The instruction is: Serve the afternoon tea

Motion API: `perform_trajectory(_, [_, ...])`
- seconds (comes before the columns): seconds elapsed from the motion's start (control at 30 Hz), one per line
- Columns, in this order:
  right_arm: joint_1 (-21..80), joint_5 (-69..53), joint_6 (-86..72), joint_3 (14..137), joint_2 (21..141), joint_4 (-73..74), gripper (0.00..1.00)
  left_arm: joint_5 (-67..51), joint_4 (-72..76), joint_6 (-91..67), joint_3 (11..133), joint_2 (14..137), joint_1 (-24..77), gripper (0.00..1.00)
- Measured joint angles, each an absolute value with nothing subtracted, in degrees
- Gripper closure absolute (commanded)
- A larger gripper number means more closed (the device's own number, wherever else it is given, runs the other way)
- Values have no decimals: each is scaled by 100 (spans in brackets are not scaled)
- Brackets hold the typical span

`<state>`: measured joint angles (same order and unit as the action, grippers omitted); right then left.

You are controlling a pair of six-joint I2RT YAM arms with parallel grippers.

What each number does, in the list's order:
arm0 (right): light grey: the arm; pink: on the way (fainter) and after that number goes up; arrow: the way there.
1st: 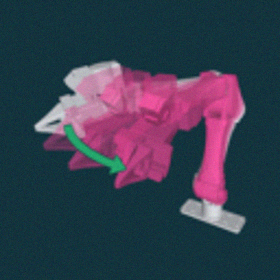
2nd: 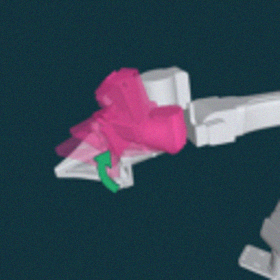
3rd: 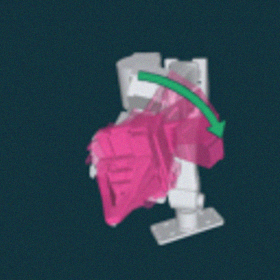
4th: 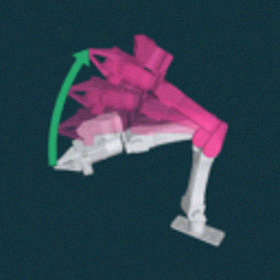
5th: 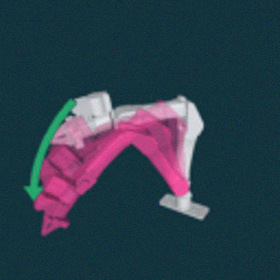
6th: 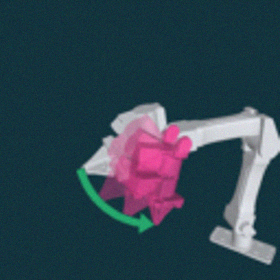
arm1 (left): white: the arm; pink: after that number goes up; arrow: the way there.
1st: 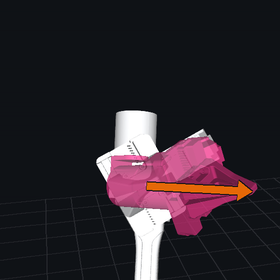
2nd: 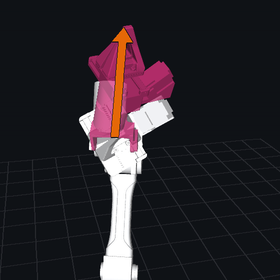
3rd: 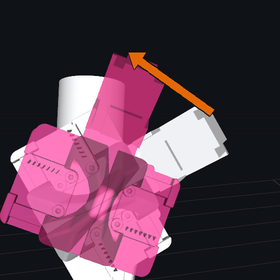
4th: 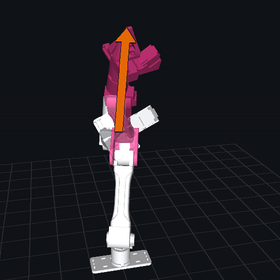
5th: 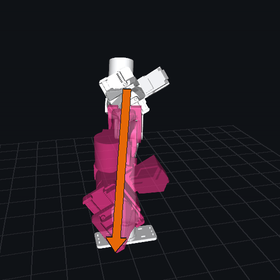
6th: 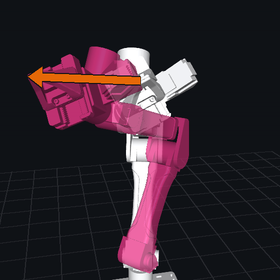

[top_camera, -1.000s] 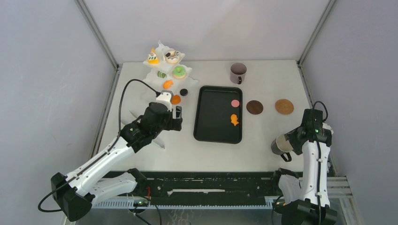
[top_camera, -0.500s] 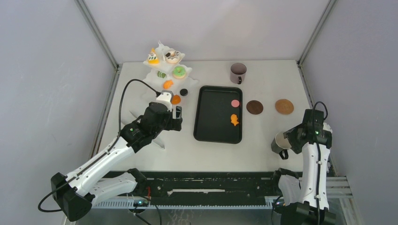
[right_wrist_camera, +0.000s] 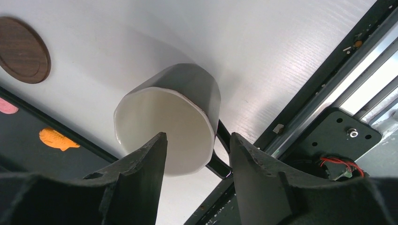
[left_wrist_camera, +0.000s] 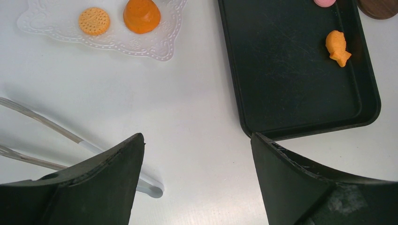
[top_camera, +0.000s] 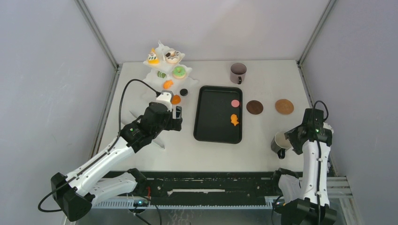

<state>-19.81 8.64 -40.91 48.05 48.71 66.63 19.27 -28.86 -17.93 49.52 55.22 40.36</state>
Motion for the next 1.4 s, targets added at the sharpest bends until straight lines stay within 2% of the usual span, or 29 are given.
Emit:
perform_trajectory(0.2, [-1986,775,-4145,4563,4971,6617,49,1927,-2886,-1793,4952,5522,4036,12])
perform_trajectory(0.4, [-1986,714,-4174,4508,5118,6563,63,1927,-2888,-1793,4952,5518,4036,12])
perform_trajectory(0.57, [-1986,690,-4191,4434,5148,6506,69,1929,-2888,-1793,4952,5498,4036,12])
perform_trajectory(0.7, [-1990,607,-4200,4272,5223,6449,82,1929,-2891,-1793,4952,5500,4036,12])
perform_trajectory(0.77, [-1992,567,-4211,4226,5231,6427,97,1929,-2891,-1793,4952,5500,4036,12])
perform_trajectory(0.8, [-2012,539,-4195,4228,5227,6412,100,1929,-2891,-1793,4952,5500,4036,12])
perform_trajectory(1.07, [-2067,185,-4156,4919,5721,6379,100,1925,-2891,-1793,4952,5500,4036,12])
perform_trajectory(1.4, [-2097,353,-4119,6602,7266,5935,100,1929,-2897,-1793,4952,5500,4036,12])
